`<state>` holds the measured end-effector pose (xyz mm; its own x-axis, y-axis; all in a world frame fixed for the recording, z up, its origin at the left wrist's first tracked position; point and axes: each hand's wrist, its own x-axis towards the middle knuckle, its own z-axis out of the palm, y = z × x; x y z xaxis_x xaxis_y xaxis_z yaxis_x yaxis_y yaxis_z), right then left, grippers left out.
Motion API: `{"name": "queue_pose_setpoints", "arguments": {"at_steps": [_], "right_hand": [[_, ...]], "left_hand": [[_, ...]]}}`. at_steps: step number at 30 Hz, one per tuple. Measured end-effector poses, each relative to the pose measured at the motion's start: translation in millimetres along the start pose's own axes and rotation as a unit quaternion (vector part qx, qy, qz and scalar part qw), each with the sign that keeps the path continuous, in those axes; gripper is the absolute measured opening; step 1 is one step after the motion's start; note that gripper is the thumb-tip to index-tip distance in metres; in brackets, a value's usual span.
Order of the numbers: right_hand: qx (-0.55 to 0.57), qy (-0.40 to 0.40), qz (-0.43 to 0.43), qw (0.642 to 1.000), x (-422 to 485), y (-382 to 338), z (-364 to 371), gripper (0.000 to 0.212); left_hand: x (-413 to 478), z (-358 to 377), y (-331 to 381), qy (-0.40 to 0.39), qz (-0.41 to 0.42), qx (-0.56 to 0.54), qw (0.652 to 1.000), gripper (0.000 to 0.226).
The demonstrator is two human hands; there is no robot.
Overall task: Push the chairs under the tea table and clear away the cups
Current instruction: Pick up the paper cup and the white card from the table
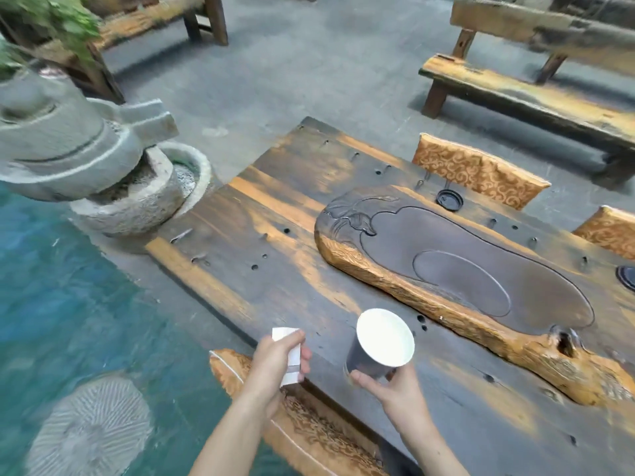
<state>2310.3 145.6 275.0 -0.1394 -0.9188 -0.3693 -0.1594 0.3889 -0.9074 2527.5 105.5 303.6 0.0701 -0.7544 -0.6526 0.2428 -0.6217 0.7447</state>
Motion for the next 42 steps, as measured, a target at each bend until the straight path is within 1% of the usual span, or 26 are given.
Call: {"name": "queue_pose_setpoints", "arguments": {"at_steps": [4, 9, 12, 14, 17, 21, 23, 27, 32, 34, 37, 39, 42], "right_hand": [[0.002, 0.005, 0.008, 1.000, -29, -30, 66, 0.101], [-0.004, 0.018, 0.007, 1.000, -46, -59, 143, 0.106], [-0.008, 0.013, -0.004, 1.000, -54, -81, 189, 0.108], [-0.012, -0.005, -0.021, 1.000, -54, -94, 214, 0.102], [-0.022, -0.022, -0.038, 0.999, -52, -114, 248, 0.088], [-0.021, -0.031, -0.057, 0.998, -44, -138, 278, 0.069], [-0.016, -0.036, -0.054, 0.998, -34, -143, 292, 0.072], [-0.014, -0.020, -0.051, 0.998, -4, -156, 330, 0.086], [-0.008, -0.014, -0.043, 0.999, 59, -171, 393, 0.085], [0.001, -0.005, -0.034, 0.999, 87, -180, 417, 0.085], [0.010, 0.022, -0.011, 1.000, 133, -197, 452, 0.089], [0.028, 0.041, -0.007, 0.999, 156, -213, 471, 0.088], [0.041, 0.053, -0.013, 0.998, 196, -242, 499, 0.084]], "left_hand": [[-13, -77, 30, -0.010, 0.023, -0.029, 0.999, 0.027], [-21, -168, 68, 0.004, 0.042, -0.050, 0.998, 0.015], [-30, -220, 88, 0.016, 0.058, -0.056, 0.997, 0.014], [-33, -245, 100, 0.023, 0.072, -0.056, 0.996, 0.013], [-33, -275, 121, 0.022, 0.078, -0.058, 0.995, 0.010], [-21, -301, 150, 0.012, 0.079, -0.084, 0.993, 0.007], [-10, -311, 161, 0.003, 0.079, -0.079, 0.994, 0.008], [22, -336, 187, -0.015, 0.083, -0.058, 0.995, 0.009], [88, -374, 243, -0.019, 0.088, -0.035, 0.995, 0.009], [117, -390, 268, -0.017, 0.082, -0.028, 0.996, 0.010], [163, -410, 308, -0.033, 0.062, -0.018, 0.997, 0.009], [188, -417, 332, -0.032, 0.046, -0.005, 0.998, 0.009], [234, -415, 373, -0.051, 0.046, 0.007, 0.998, 0.013]]}}
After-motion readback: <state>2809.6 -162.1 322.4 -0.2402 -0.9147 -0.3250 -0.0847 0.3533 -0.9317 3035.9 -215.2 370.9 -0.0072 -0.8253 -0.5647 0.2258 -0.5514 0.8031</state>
